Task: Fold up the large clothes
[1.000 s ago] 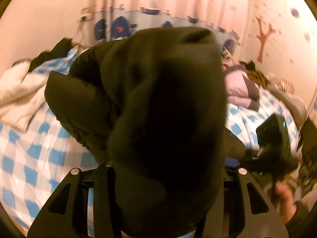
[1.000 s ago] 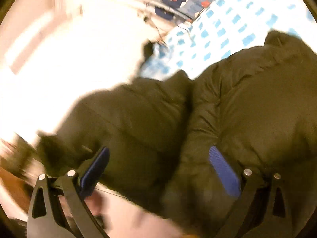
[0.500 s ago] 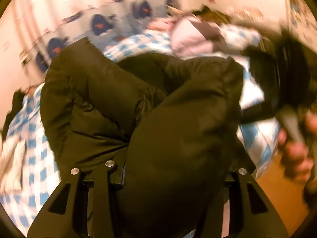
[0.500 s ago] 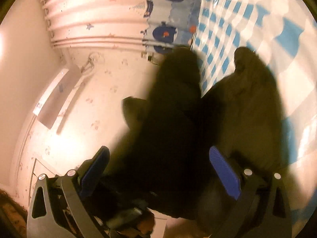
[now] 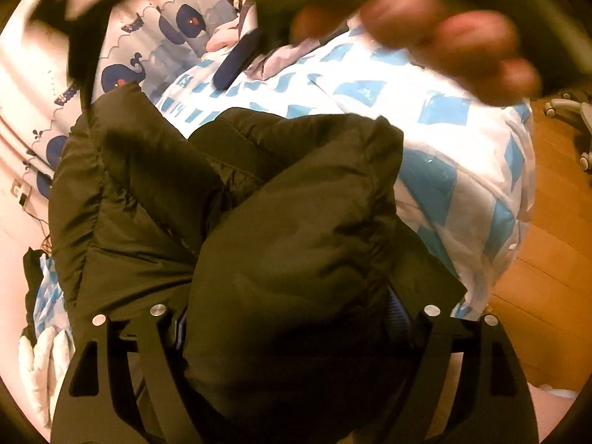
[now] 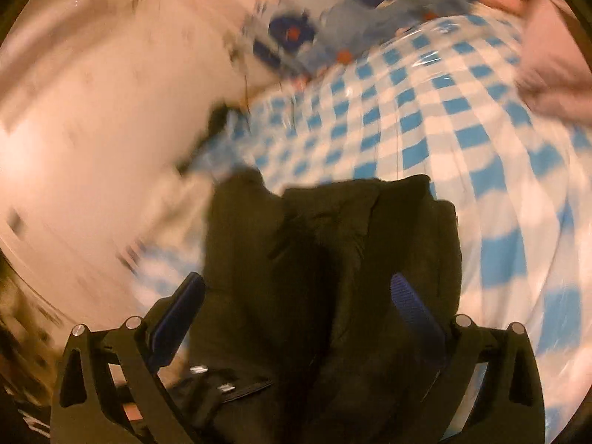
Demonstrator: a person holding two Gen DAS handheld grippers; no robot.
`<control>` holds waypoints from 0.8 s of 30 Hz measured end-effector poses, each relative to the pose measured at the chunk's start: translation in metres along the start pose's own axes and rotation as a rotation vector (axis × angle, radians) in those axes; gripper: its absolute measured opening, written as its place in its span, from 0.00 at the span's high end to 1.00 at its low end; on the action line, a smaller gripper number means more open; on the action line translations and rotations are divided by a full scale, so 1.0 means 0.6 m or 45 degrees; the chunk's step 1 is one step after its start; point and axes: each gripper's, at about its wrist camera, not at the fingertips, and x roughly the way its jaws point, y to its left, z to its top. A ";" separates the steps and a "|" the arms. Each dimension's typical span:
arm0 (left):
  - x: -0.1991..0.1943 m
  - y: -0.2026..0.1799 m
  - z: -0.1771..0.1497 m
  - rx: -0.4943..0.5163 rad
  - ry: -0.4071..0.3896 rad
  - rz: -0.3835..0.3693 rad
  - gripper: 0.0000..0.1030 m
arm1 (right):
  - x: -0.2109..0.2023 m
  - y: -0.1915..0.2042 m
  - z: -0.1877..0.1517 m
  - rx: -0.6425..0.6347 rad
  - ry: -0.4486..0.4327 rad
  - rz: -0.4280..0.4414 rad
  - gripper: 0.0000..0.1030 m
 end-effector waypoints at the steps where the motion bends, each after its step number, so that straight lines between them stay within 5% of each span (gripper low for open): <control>1: -0.008 0.000 -0.002 0.004 0.001 0.000 0.26 | 0.025 0.012 0.006 -0.065 0.065 -0.097 0.06; 4: -0.046 -0.003 -0.016 0.011 -0.015 -0.023 0.26 | 0.071 0.007 -0.003 -0.114 0.175 -0.282 0.06; 9: -0.139 0.034 -0.043 -0.052 -0.094 -0.161 0.26 | 0.075 -0.041 -0.035 -0.036 0.198 -0.327 0.06; 14: -0.210 0.166 -0.058 -0.344 -0.239 -0.147 0.24 | 0.076 -0.056 -0.044 -0.012 0.212 -0.365 0.06; 16: -0.193 0.227 -0.055 -0.511 -0.262 -0.070 0.19 | 0.076 -0.061 -0.049 -0.002 0.213 -0.384 0.06; 19: -0.137 0.258 -0.040 -0.619 -0.236 -0.100 0.19 | 0.078 -0.075 -0.063 0.021 0.209 -0.404 0.06; 24: -0.004 0.203 -0.027 -0.533 -0.057 -0.169 0.19 | 0.067 -0.117 -0.090 0.102 0.220 -0.400 0.06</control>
